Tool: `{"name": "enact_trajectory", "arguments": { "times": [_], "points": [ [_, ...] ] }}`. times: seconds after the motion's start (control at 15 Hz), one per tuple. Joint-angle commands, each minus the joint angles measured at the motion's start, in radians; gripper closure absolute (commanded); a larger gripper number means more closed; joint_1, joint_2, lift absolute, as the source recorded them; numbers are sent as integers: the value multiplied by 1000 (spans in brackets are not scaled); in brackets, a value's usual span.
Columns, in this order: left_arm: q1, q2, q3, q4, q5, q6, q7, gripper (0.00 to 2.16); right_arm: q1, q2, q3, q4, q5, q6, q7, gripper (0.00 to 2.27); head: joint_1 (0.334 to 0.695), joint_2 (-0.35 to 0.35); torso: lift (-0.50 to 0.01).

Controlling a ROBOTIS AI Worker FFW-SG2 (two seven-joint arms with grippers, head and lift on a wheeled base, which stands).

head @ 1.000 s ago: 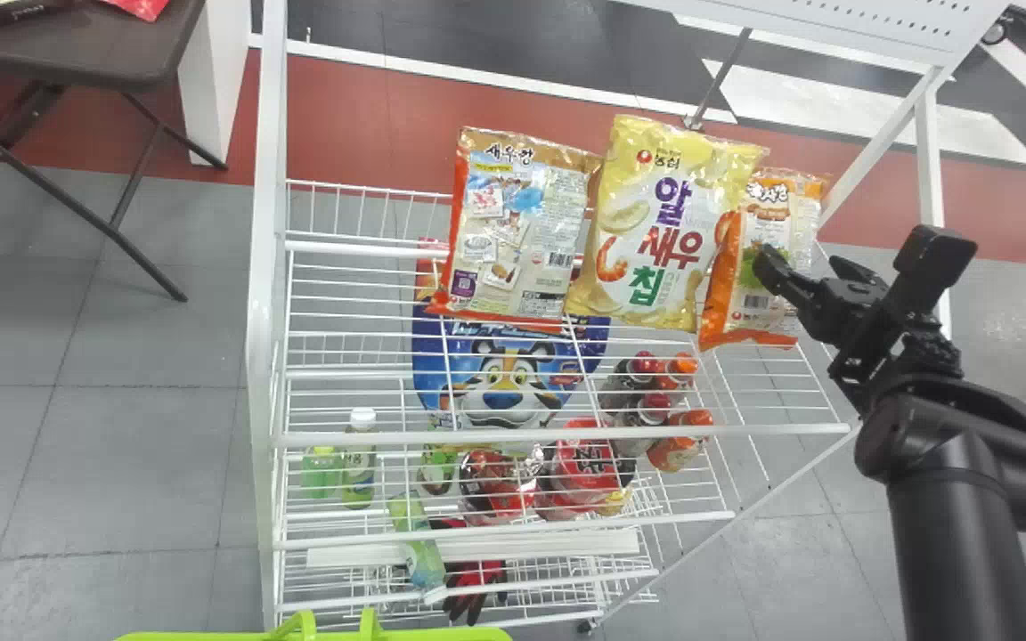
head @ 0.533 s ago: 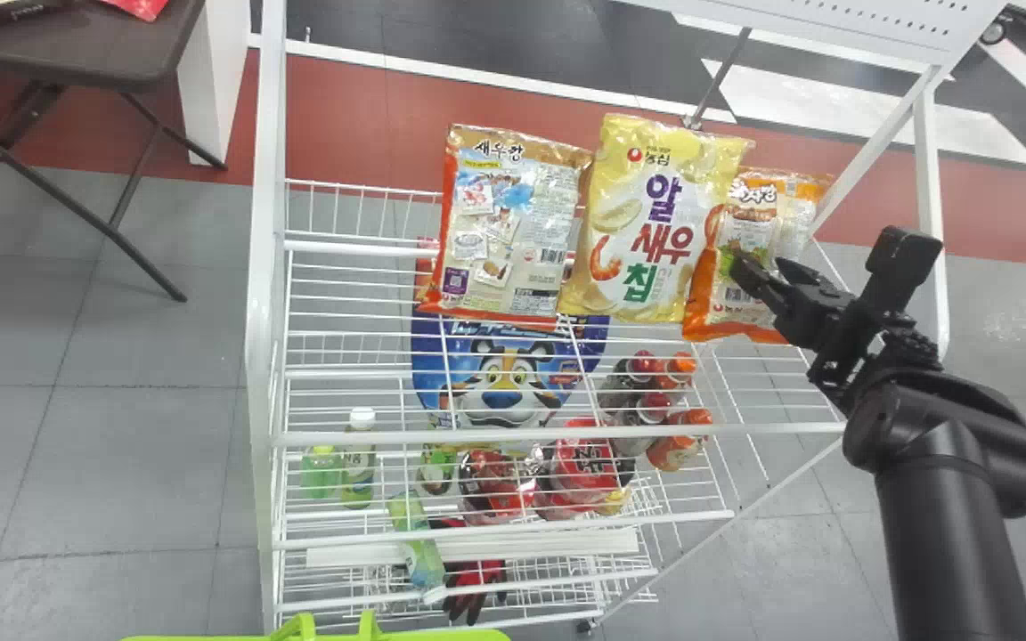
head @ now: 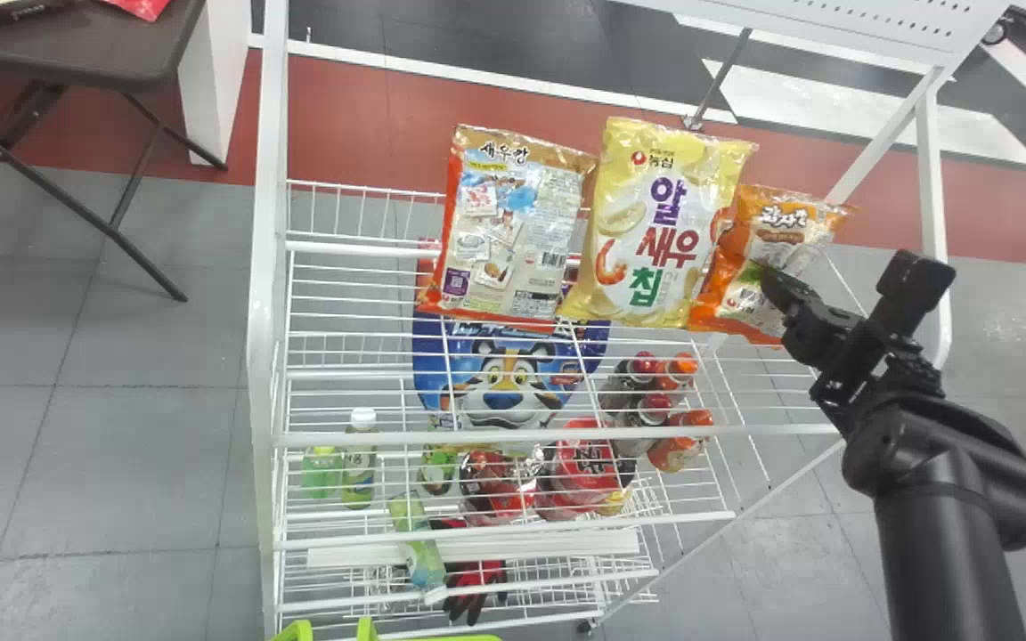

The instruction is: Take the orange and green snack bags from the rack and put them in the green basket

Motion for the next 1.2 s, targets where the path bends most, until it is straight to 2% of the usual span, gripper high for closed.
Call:
{"name": "enact_trajectory", "arguments": {
  "times": [0.0,0.07,0.33,0.67,0.73,1.0,1.13],
  "points": [
    [4,0,0,-3,0,-2,1,2148,51,5,-8,-66,-41,-4,0,2246,695,-350,0],
    [4,0,0,-5,0,-2,-1,2148,75,10,-11,-104,-67,-1,0,2246,695,-350,0],
    [7,0,0,-14,0,-2,-1,2148,181,67,-54,-293,-134,57,-6,2246,695,-350,0],
    [7,-2,-2,-14,0,-5,-1,2148,361,120,-99,-617,-231,137,-30,2246,695,-350,0],
    [6,-3,-3,-14,0,-5,-1,2148,393,123,-113,-681,-268,204,-30,2246,695,-350,0],
    [-1,-3,-3,-14,0,2,2,2148,539,192,-203,-969,-458,572,-23,2246,695,-350,0],
    [-2,-3,-5,-14,2,2,4,2148,591,220,-231,-1062,-525,787,28,2246,695,-350,0]
  ]
}}
